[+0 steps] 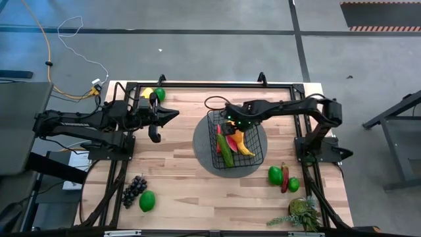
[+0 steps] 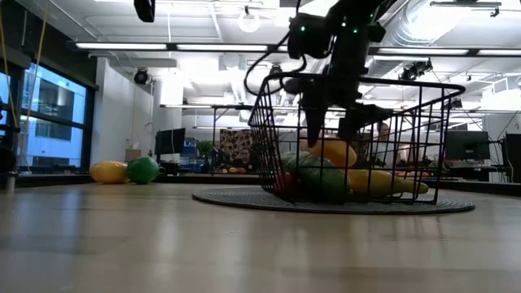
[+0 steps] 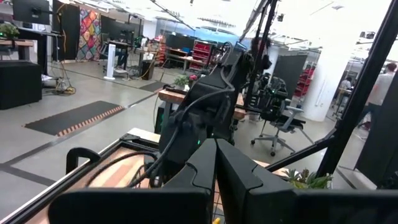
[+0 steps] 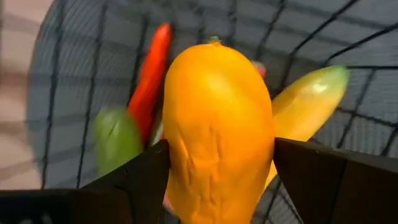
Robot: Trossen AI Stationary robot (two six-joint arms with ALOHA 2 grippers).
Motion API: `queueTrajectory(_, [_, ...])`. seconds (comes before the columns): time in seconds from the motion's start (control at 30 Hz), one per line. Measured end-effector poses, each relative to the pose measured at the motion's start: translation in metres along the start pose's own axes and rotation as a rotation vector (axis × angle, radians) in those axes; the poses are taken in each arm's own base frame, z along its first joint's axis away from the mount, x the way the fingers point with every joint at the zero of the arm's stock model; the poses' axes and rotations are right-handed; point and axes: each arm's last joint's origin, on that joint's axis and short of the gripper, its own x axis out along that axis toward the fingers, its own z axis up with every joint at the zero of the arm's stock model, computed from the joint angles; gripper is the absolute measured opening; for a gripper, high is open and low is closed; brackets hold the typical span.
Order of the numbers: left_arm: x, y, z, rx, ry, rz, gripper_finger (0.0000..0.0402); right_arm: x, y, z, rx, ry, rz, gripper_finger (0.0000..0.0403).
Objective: Build produce basket
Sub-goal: Put the yellow mango into the black wire basket
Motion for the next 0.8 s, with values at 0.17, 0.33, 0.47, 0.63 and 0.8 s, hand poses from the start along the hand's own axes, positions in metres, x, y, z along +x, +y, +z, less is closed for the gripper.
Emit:
queueTrajectory(0.17, [0.0000,0.0002,-0.0011,0.024,0.011,0.002,0.0003,0.0059,-0.0017,0.0028,0.160,-0.099,-0.078,0.0252])
queueTrajectory(0.33, [0.0000,0.0006,-0.0032,0.029,0.033,0.005,0.0003,0.0059,-0.0020,0.0029,0.258,-0.111,-0.081,0.0252])
queueTrajectory(0.47, [0.0000,0.0007,-0.0036,0.030,0.037,0.006,0.0003,0.0061,-0.0021,0.0031,0.238,-0.119,-0.084,0.0252])
queueTrajectory(0.63, [0.0000,0.0006,-0.0036,0.030,0.037,0.006,0.0003,0.0063,-0.0022,0.0031,0.269,-0.117,-0.082,0.0252])
queueTrajectory(0.8, [-0.0001,0.0007,-0.0036,0.030,0.037,0.006,0.0003,0.0069,-0.0017,0.0022,0.191,-0.094,-0.076,0.0252])
